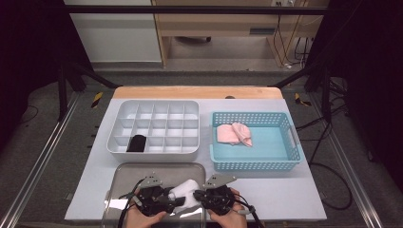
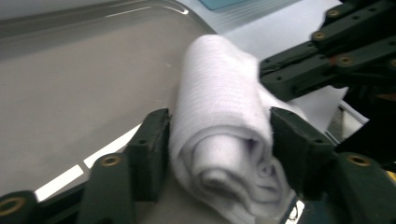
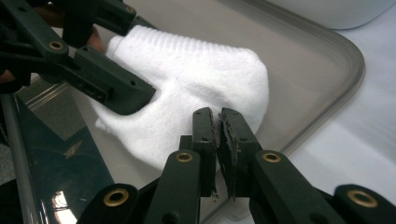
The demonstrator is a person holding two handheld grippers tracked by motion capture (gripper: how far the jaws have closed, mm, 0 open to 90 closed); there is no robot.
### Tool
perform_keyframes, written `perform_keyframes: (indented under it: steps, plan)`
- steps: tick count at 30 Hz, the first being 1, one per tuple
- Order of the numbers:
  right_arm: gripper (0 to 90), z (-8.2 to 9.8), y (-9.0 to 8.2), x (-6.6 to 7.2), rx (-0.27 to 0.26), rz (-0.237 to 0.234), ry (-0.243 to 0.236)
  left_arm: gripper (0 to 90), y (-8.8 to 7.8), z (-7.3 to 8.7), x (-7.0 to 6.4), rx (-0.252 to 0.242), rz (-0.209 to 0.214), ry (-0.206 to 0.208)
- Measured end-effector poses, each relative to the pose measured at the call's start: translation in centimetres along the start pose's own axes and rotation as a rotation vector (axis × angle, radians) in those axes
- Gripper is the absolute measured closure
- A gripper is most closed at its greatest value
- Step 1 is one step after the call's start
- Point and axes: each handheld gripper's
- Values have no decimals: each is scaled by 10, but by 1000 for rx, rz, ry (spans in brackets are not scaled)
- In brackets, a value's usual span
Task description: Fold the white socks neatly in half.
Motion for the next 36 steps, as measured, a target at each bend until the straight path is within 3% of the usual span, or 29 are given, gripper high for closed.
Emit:
perform_keyframes:
  steps: [6,10,14,18,21,23,25,36]
  plan:
    - [845,0,0,-1,-3,-1,1,546,-2,0,-1,2,20,-29]
    - [837,0,0,-1,-3,-3,6,636,-4,-1,-4,-2,10,-24]
    - [773,-1,-3,-2,-17,0,6,667,-8,-3,-5,-20,8,-33]
    - [711,0,-14,-3,-79,2,0,671,-17,-8,-7,-52,-9,-9]
    - [643,0,-25,-4,-129,38,-11,671,-26,-13,-8,-92,-45,28]
    - [612,1,-34,-6,-154,88,-19,671,-31,-16,-7,-111,-58,42]
    - [584,2,-41,-8,-174,101,-13,671,-35,-19,-6,-125,-72,48]
    - [451,19,-73,-26,-209,226,22,668,-49,-31,7,-154,-149,60]
Point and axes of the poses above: each handheld gripper's, and its own axes: y roughly forward along the jaws, z roughly out of its underside, x roughly to its left, and after that the axes turned 13 degrees about -z, right-handed
